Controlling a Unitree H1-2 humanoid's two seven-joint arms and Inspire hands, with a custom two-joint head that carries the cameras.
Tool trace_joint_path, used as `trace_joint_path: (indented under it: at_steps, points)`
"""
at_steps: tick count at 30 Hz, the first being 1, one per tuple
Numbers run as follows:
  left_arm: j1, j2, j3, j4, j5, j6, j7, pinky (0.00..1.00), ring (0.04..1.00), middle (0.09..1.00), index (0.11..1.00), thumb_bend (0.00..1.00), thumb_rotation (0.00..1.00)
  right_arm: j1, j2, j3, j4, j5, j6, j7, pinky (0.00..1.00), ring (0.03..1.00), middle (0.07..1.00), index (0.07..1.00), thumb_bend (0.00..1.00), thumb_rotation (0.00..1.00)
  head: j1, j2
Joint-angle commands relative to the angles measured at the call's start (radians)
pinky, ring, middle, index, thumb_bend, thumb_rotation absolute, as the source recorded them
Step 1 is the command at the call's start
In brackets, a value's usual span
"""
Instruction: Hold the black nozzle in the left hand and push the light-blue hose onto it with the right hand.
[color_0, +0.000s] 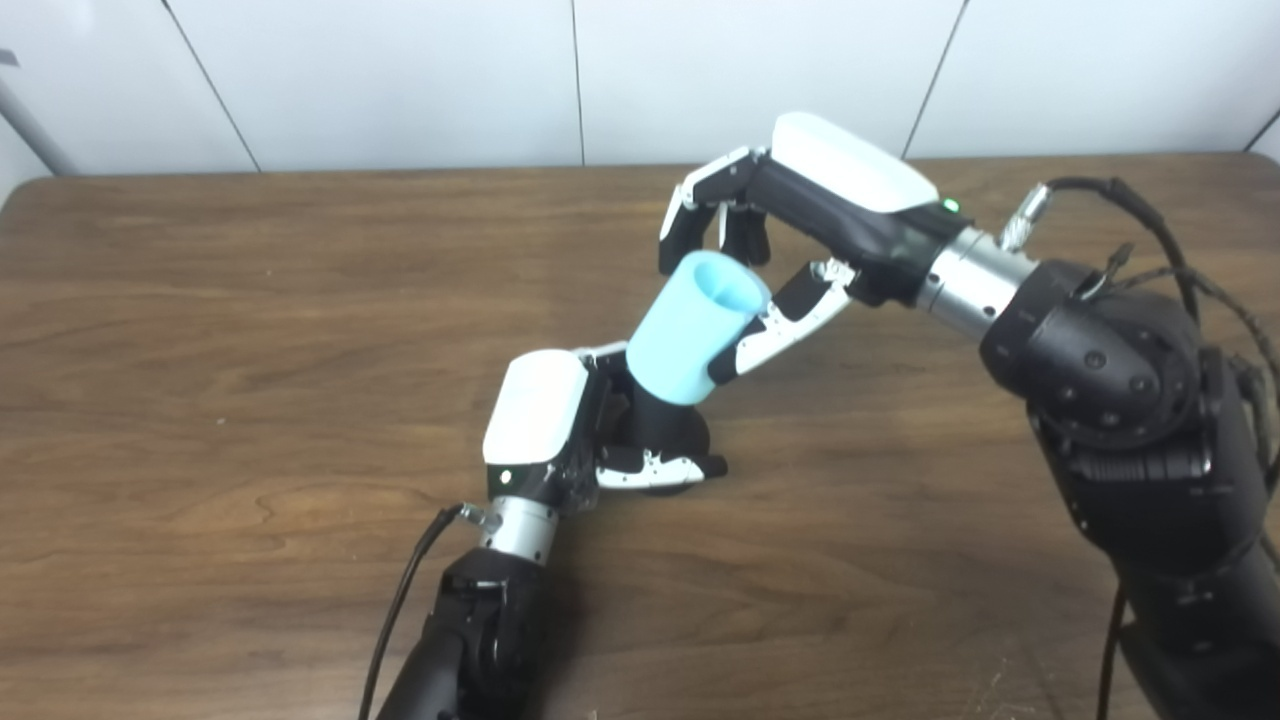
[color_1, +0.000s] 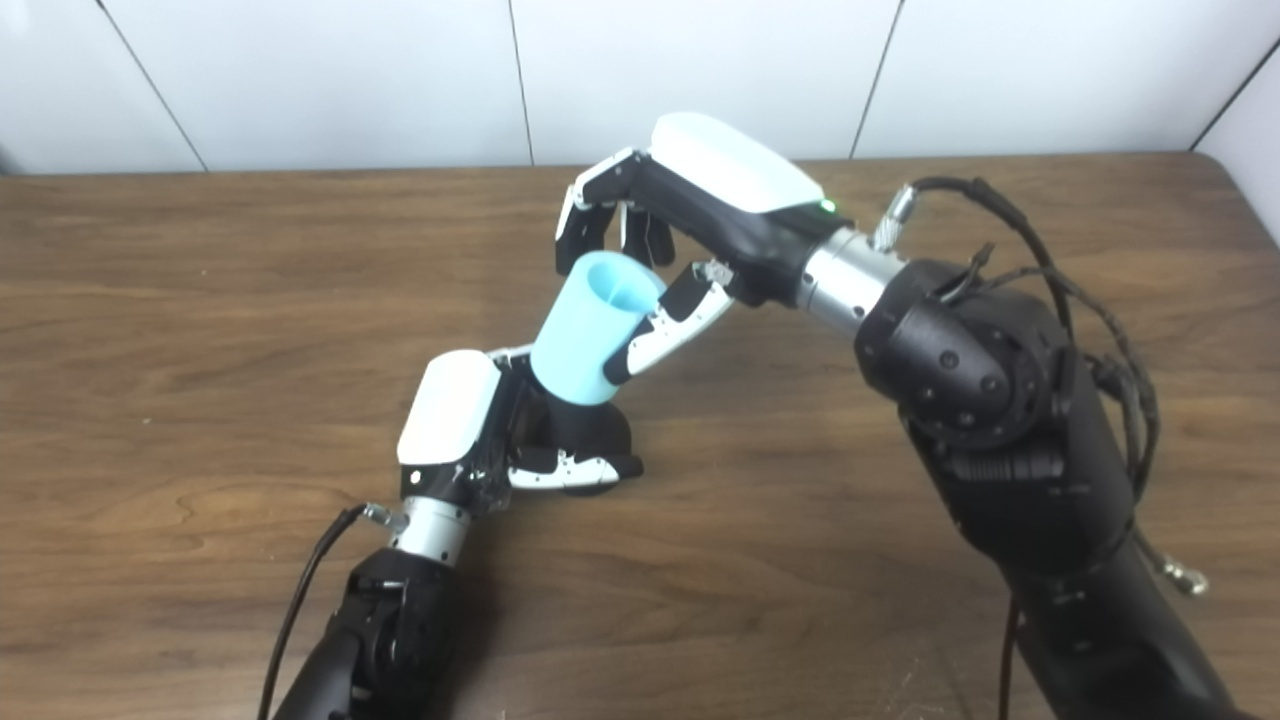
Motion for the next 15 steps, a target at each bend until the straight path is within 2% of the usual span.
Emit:
trace_joint_path:
  at_steps: [1,5,8,11,15]
  points:
    - [0.015,0.012,-0.001,0.011,0.009,0.024,-0.028,0.55,0.546,0.419,0.504,0.52,0.0,-0.059,-0.02,-0.016,-0.028,-0.008,-0.001,-0.008,0.31,0.393,0.519,0.491,0.52,0.0,0.001,0.001]
    - [0.016,0.012,-0.001,0.014,0.009,0.026,-0.028,0.56,0.549,0.422,0.503,0.52,0.0,-0.087,-0.031,-0.026,-0.025,-0.009,-0.002,-0.004,0.31,0.366,0.526,0.489,0.51,0.0,-0.005,0.002]
    - [0.015,0.013,-0.002,0.018,0.01,0.026,-0.029,0.58,0.557,0.429,0.504,0.52,0.0,-0.106,-0.031,-0.03,-0.02,-0.014,0.0,-0.006,0.27,0.37,0.518,0.5,0.51,0.0,-0.011,0.004]
    - [0.016,0.013,-0.002,0.016,0.01,0.029,-0.034,0.58,0.559,0.436,0.503,0.52,0.0,-0.118,-0.038,-0.025,-0.018,-0.028,-0.006,-0.001,0.26,0.439,0.505,0.473,0.52,0.0,-0.011,0.004]
    - [0.014,0.015,0.001,0.013,0.008,0.028,-0.037,0.56,0.553,0.429,0.501,0.52,0.0,-0.117,-0.047,-0.023,-0.014,-0.017,-0.016,0.0,0.29,0.375,0.525,0.489,0.51,0.0,-0.011,0.004]
